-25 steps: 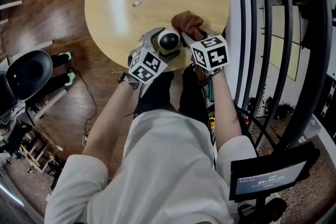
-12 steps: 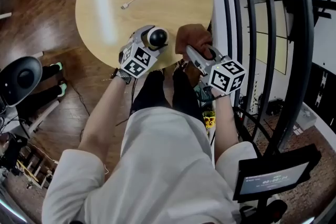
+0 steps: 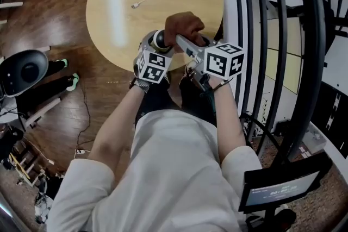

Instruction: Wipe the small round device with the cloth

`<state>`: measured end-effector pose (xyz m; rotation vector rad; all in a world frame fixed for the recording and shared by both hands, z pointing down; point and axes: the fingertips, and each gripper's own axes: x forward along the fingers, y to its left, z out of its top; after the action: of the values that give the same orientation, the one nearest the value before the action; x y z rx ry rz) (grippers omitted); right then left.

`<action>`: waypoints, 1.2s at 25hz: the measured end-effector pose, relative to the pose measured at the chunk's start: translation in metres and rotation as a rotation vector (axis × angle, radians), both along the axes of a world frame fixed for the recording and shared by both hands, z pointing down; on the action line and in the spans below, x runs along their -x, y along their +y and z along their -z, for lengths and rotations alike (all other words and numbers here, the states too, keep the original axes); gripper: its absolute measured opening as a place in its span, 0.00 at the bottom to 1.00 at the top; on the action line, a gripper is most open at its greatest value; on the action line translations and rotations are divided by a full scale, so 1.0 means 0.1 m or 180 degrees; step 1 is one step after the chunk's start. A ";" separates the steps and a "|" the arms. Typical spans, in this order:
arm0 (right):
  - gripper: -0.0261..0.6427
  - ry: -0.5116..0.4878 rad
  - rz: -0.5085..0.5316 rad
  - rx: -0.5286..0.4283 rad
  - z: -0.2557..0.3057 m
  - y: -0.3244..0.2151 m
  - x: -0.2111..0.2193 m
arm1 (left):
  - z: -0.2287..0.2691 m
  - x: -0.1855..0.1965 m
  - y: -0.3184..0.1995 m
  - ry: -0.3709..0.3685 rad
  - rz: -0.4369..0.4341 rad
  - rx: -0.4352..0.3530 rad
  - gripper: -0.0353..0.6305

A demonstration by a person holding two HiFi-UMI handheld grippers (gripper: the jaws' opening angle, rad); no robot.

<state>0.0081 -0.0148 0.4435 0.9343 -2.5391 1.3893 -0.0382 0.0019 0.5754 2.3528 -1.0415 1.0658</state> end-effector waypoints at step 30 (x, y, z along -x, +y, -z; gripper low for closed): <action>0.20 0.1489 0.0925 0.0427 -1.13 -0.04 0.19 | 0.06 0.11 -0.02 -0.0203 -0.0569 0.0033 0.70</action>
<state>-0.0105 -0.0185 0.5568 0.7258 -2.1036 1.0881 -0.0489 0.0002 0.5697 2.4549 -0.8570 1.2142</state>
